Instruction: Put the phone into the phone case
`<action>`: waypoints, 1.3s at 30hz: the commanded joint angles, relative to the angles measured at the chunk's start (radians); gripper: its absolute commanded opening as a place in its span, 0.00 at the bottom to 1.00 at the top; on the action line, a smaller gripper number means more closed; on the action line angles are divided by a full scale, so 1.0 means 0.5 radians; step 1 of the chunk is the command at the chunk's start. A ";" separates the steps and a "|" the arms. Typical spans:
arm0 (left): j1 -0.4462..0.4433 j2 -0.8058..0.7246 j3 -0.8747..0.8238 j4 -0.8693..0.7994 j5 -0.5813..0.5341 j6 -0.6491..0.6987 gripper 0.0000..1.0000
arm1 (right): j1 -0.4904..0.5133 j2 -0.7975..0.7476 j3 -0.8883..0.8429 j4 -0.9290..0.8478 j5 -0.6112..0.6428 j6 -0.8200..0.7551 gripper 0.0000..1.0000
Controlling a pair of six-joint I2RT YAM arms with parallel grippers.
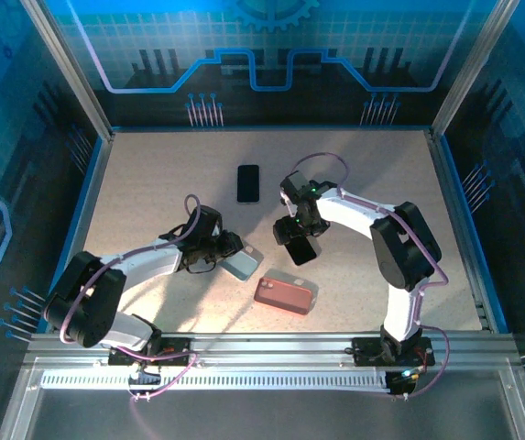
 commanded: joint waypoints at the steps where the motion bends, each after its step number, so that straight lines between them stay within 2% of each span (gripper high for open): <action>1: -0.004 -0.007 0.037 0.019 -0.042 -0.018 0.28 | 0.033 0.041 -0.036 0.071 0.063 -0.113 0.93; 9: 0.000 -0.021 0.033 0.018 -0.055 -0.021 0.28 | 0.059 0.092 -0.070 0.095 0.016 -0.122 0.93; 19: -0.001 0.000 0.064 0.008 -0.062 -0.029 0.27 | 0.091 0.158 -0.111 0.105 0.094 -0.138 0.92; 25: -0.001 0.021 0.095 0.016 -0.046 -0.028 0.28 | 0.097 0.197 -0.148 0.166 0.147 -0.116 0.78; 27: -0.002 0.014 0.090 0.056 -0.023 -0.038 0.33 | 0.097 0.185 -0.179 0.207 0.157 -0.110 0.76; 29: -0.001 -0.004 0.086 0.088 -0.023 -0.055 0.43 | 0.097 0.160 -0.204 0.245 0.160 -0.114 0.72; 31: -0.002 -0.017 0.092 0.132 -0.010 -0.059 0.46 | 0.091 0.129 -0.204 0.256 0.135 -0.135 0.72; 39: -0.001 0.053 0.189 0.217 0.060 -0.023 0.47 | 0.076 -0.035 -0.106 0.121 -0.064 -0.250 0.70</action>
